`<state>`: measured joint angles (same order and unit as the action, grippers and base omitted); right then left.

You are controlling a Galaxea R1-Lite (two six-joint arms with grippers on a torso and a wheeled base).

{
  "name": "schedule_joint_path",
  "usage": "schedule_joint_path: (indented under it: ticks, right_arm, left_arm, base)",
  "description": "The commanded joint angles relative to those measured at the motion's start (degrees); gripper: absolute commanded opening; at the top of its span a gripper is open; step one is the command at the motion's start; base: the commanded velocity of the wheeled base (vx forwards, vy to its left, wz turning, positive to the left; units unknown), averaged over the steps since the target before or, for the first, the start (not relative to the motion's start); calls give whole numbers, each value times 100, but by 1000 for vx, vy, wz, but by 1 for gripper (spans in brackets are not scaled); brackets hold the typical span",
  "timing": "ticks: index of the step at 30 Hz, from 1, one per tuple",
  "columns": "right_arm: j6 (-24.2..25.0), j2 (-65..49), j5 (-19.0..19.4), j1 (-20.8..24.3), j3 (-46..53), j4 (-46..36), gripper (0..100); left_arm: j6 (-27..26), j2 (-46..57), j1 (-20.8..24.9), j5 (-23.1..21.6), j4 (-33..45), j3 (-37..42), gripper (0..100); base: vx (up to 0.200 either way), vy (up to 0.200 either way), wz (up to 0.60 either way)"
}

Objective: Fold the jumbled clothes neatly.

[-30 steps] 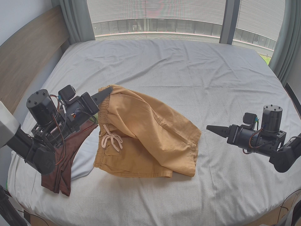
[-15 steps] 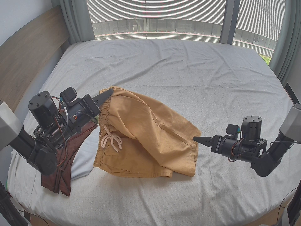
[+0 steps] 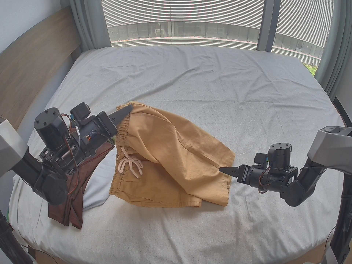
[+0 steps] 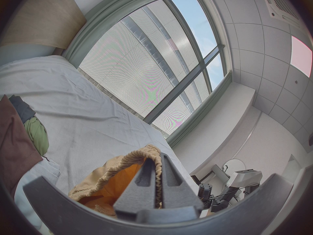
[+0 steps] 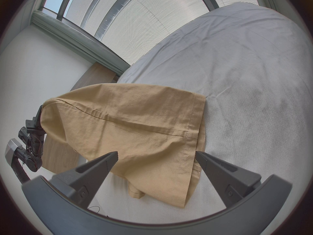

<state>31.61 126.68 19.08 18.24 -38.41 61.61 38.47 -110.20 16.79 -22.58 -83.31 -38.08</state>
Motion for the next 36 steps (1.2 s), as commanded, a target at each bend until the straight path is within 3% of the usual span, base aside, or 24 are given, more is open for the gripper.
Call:
schedule_joint_path:
  ticks: [1, 31, 36]
  right_arm:
    - [21, 392, -1, -4, -219, 9, 100]
    - [100, 1412, -106, -31, -1423, 18, 100]
    - [442, 1464, -88, 31, -1441, 448, 100]
  left_arm:
    - [-7, -10, 0, 8, -1, 29, 0]
    - [-7, -54, 9, 8, -106, 47, 0]
    - [-7, -133, 0, 8, -229, 73, 0]
  base:
    - [0, 0, 0]
    - [0, 0, 0]
    - [0, 0, 0]
